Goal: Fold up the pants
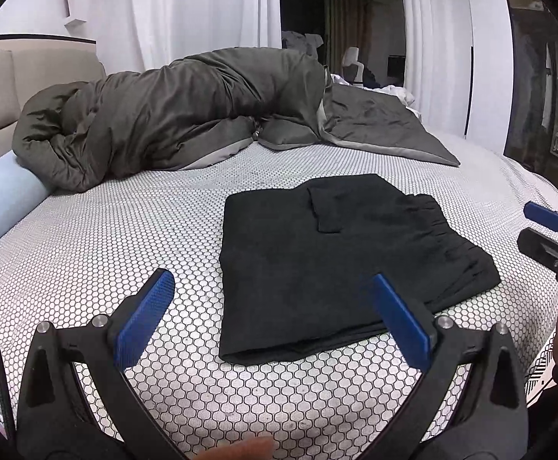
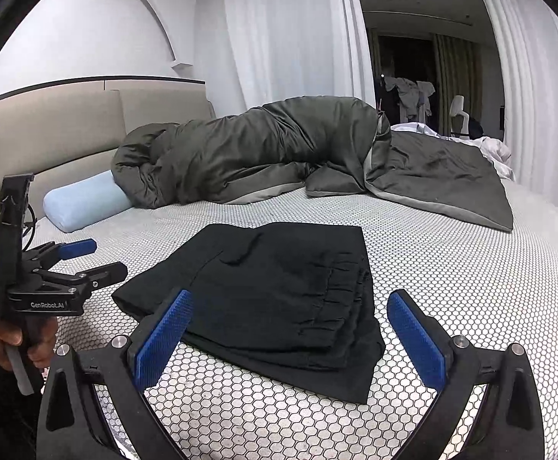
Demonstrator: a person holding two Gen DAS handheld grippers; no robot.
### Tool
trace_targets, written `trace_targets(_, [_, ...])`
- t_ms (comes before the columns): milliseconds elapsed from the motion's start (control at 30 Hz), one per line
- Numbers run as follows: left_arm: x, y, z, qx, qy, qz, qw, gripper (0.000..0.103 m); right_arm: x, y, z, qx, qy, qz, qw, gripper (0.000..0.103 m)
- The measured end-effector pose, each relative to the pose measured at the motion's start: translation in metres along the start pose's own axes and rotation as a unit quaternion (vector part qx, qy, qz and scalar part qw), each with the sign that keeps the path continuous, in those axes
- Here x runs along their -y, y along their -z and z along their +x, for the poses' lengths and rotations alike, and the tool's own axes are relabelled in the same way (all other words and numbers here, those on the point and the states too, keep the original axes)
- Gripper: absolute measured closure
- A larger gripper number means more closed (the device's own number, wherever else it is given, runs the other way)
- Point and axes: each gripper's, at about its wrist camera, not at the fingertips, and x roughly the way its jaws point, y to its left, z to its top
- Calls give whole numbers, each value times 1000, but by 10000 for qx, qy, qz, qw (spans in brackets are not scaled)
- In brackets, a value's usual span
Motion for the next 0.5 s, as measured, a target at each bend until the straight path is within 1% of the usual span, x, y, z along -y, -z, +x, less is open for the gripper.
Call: trace_targets(500, [-6, 1, -6, 35, 9, 21, 10000, 1, -3, 0, 6, -74, 26, -11, 10000, 0])
